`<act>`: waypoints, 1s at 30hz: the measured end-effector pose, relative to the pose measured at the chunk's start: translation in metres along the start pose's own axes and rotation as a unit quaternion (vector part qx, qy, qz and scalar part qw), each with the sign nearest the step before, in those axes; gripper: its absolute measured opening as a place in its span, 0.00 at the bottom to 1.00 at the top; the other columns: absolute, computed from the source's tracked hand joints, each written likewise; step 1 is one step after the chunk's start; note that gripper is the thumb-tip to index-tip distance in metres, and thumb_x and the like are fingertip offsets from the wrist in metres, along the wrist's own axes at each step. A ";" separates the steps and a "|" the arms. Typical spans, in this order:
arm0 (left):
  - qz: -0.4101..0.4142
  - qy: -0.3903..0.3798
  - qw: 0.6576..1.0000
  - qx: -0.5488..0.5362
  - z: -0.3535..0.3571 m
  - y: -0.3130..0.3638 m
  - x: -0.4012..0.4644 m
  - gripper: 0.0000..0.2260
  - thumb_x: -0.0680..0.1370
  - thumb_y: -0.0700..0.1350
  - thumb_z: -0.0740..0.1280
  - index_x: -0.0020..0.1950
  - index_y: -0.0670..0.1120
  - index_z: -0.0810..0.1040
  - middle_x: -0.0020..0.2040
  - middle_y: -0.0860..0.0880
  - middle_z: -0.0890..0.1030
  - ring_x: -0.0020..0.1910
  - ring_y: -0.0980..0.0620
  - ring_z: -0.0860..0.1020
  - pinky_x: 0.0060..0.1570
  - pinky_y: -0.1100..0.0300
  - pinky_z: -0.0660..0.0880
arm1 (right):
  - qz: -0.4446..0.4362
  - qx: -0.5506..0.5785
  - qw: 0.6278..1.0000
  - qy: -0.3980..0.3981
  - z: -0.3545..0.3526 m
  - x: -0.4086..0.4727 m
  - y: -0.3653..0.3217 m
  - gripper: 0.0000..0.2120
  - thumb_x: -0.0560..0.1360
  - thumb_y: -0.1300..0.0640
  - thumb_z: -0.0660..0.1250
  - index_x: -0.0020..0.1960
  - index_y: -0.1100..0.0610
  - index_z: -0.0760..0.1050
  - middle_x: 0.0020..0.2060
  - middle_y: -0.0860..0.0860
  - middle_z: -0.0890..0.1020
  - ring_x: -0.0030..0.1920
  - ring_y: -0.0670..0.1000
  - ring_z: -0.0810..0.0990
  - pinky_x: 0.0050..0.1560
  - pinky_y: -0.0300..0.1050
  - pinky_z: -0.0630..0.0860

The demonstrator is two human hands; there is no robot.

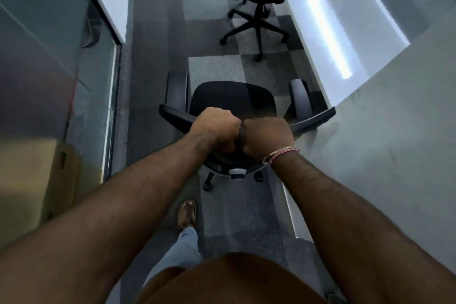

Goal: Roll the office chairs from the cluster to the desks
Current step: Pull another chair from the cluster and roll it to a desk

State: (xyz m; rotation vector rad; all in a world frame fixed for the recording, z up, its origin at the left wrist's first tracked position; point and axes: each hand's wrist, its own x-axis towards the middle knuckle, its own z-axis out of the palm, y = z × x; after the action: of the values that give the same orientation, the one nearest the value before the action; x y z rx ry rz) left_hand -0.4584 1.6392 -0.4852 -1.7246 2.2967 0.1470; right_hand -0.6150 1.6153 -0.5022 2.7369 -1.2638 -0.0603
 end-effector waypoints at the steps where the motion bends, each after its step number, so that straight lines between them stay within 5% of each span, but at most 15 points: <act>1: 0.011 -0.002 1.000 0.005 -0.002 -0.015 0.012 0.12 0.77 0.60 0.67 0.40 0.54 0.75 0.34 0.55 0.76 0.31 0.53 0.75 0.36 0.55 0.76 | 0.011 -0.001 1.000 -0.003 0.000 0.017 0.000 0.13 0.68 0.40 0.68 0.37 0.49 0.73 0.31 0.46 0.79 0.29 0.52 0.78 0.30 0.41 0.65; 12: 0.099 0.002 0.995 0.019 -0.027 -0.113 0.136 0.10 0.77 0.58 0.66 0.42 0.53 0.77 0.35 0.54 0.77 0.32 0.52 0.77 0.40 0.52 0.81 | 0.098 -0.006 0.995 -0.004 0.012 0.146 0.038 0.12 0.63 0.42 0.70 0.35 0.51 0.75 0.30 0.48 0.80 0.30 0.54 0.79 0.30 0.41 0.64; 30: 0.136 0.024 0.990 0.035 -0.081 -0.198 0.374 0.13 0.75 0.56 0.69 0.37 0.54 0.69 0.34 0.54 0.76 0.31 0.52 0.75 0.34 0.55 0.73 | 0.161 0.009 0.987 -0.019 0.036 0.339 0.180 0.10 0.63 0.45 0.68 0.37 0.52 0.76 0.31 0.49 0.81 0.32 0.56 0.80 0.31 0.43 0.63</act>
State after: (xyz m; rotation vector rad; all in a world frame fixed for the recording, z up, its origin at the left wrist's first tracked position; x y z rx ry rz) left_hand -0.3781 1.2163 -0.4932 -1.3886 2.5315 0.0768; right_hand -0.5338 1.2386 -0.5090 2.5183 -1.7049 -0.0699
